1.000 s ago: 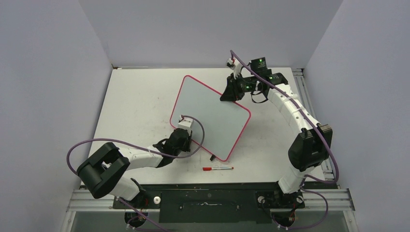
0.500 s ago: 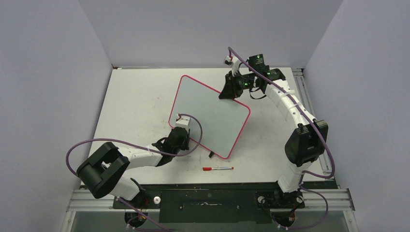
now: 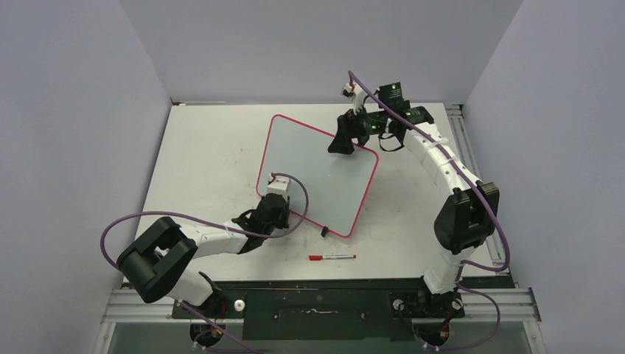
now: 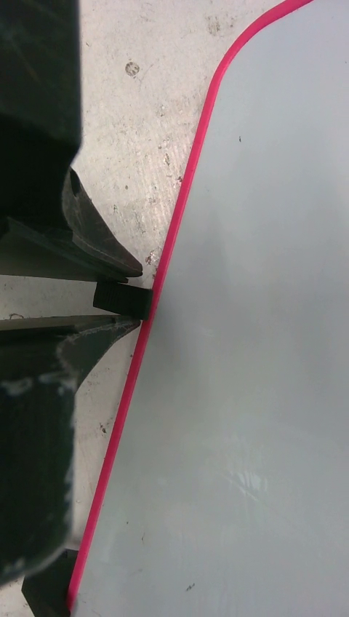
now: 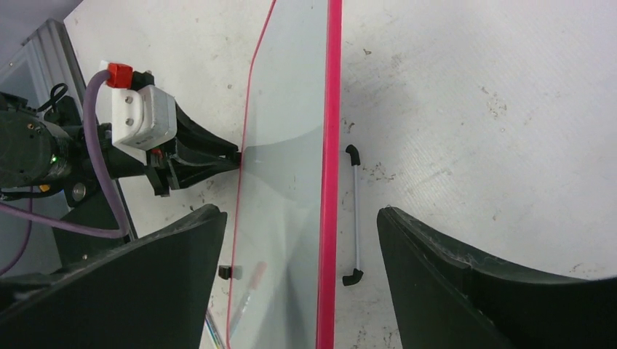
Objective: Write a sentence on the whiteboard
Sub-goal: Adjust the whiteboard stand at the center of the board.
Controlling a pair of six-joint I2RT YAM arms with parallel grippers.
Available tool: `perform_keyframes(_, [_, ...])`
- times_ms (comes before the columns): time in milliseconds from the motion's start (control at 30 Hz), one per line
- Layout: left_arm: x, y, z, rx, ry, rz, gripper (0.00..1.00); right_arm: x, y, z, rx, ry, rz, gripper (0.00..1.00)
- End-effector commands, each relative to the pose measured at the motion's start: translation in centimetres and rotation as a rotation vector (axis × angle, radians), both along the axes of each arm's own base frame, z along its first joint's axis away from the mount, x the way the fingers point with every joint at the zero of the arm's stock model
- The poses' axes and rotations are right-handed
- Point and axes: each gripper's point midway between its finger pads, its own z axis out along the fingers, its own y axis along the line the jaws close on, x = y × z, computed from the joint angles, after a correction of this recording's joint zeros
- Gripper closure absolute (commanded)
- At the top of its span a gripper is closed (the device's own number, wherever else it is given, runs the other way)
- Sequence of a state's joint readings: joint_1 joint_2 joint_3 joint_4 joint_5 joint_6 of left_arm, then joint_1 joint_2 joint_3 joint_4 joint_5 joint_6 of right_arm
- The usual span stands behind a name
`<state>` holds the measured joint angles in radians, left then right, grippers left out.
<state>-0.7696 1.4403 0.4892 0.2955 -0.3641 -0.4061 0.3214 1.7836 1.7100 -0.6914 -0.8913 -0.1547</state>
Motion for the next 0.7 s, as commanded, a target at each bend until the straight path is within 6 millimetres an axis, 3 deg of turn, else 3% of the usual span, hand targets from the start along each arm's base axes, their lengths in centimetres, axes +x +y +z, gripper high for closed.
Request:
perform_keyframes(0, [1.5, 0.2, 1.4, -0.019, -0.057, 0.069, 1.0, 1.3, 0.1, 2.5, 0.026, -0.12, -0.028, 0.18])
perform_keyframes(200, [1.0, 0.7, 1.5, 0.018, -0.069, 0.102, 1.0, 2.4, -0.8, 3.7, 0.028, -0.191, -0.133, 0.0])
perform_keyframes(267, [0.8, 1.0, 1.5, 0.023, -0.068, 0.125, 1.0, 3.1, -1.6, 4.4, 0.028, -0.221, -0.213, 0.07])
perform_keyframes(400, [0.3, 1.3, 1.4, 0.029, -0.067, 0.162, 1.0, 3.8, -4.4, 6.9, 0.054, -0.271, -0.415, 0.1])
perform_keyframes(533, [-0.2, 0.9, 1.5, 0.015, -0.057, 0.164, 1.0, 2.4, -6.1, 10.6, 0.114, -0.346, -0.499, 0.1])
perform_keyframes(667, [-0.8, 0.5, 2.2, 0.015, -0.068, 0.176, 1.0, 1.7, -7.4, 11.9, 0.115, -0.345, -0.57, 0.1])
